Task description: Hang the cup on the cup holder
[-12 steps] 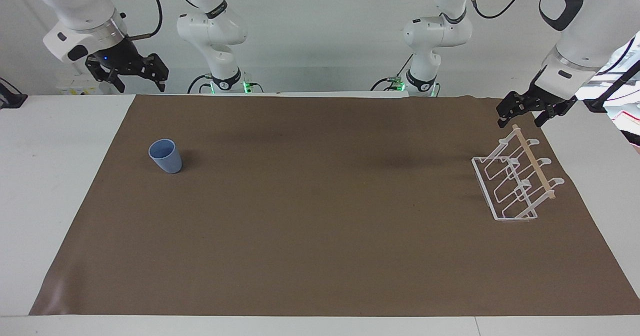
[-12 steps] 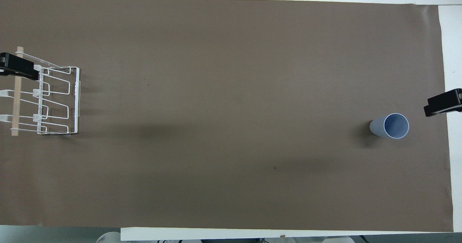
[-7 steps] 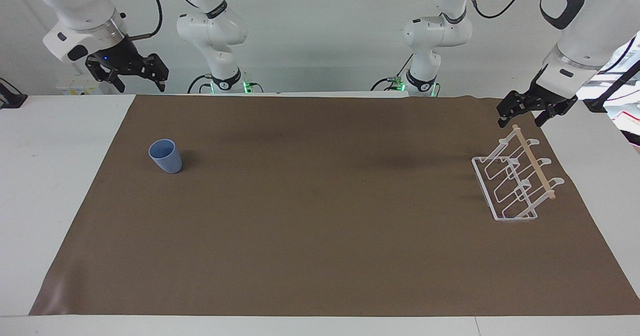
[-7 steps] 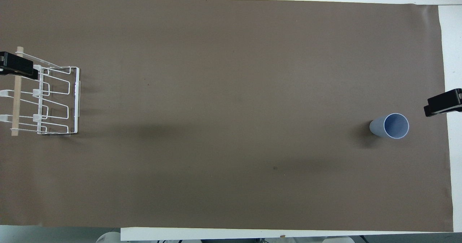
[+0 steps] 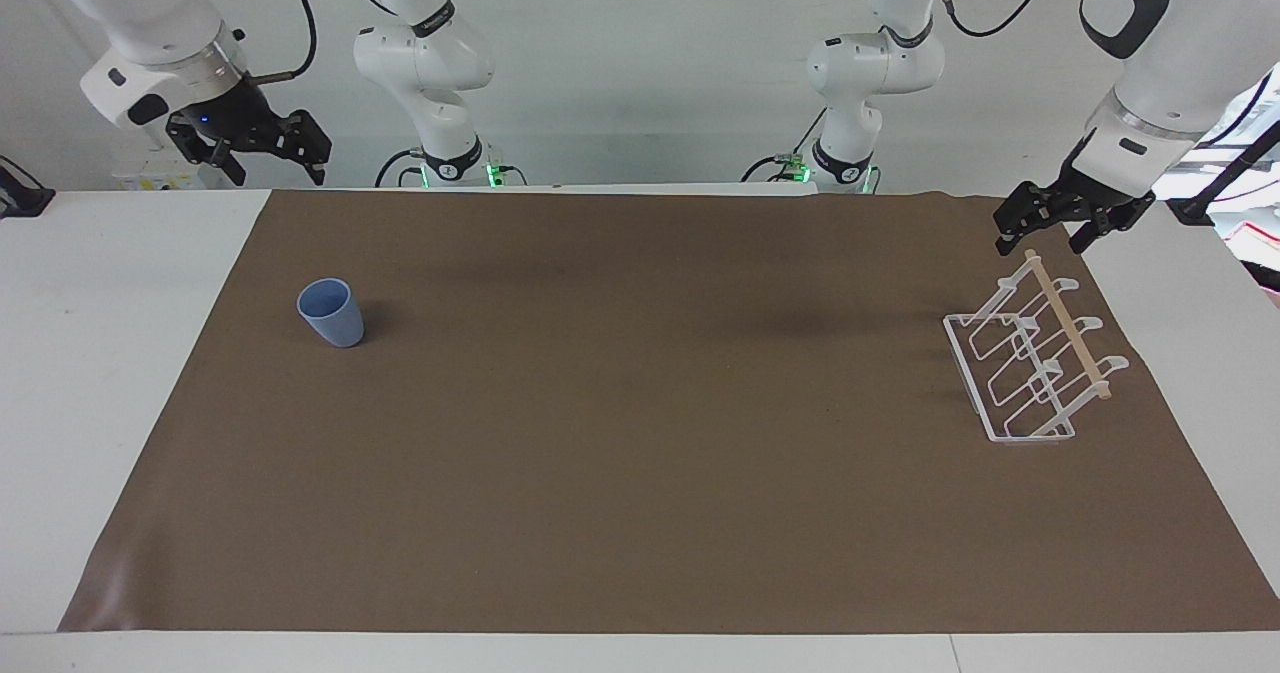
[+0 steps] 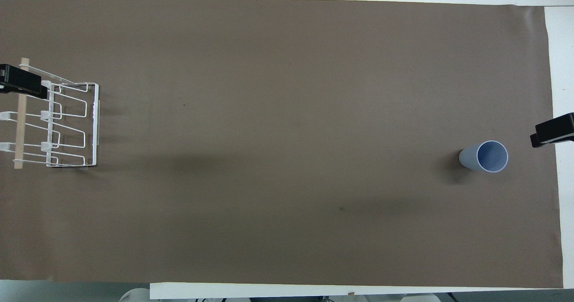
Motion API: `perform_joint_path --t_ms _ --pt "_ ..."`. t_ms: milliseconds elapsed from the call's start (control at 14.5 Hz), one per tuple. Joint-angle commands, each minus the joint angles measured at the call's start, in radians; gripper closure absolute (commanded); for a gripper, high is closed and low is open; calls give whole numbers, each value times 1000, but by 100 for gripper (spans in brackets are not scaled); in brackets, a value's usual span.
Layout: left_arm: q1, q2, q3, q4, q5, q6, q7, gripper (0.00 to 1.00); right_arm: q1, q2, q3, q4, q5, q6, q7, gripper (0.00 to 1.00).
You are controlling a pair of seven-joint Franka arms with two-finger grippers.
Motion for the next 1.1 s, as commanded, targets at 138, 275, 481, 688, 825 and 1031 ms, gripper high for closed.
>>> perform_joint_path --t_ms 138,275,481,688,825,1031 --pt "15 -14 5 -18 -7 -17 -7 0 -71 -53 -9 -298 23 273 -96 0" --pt "14 -14 5 -18 -7 -17 -7 0 -104 7 -9 -358 23 371 -179 0" --pt "12 -14 5 -18 -6 -17 -7 0 -138 73 -9 -441 23 517 -228 6" --pt "14 -15 5 -18 -7 -16 -7 0 -162 93 -9 -476 25 547 -281 11" --pt "14 -15 5 -18 -7 -17 -7 0 -164 87 -9 -501 23 576 -293 12" --pt "14 -14 5 -18 -7 -14 -7 0 -169 107 -9 -515 25 599 -345 15"
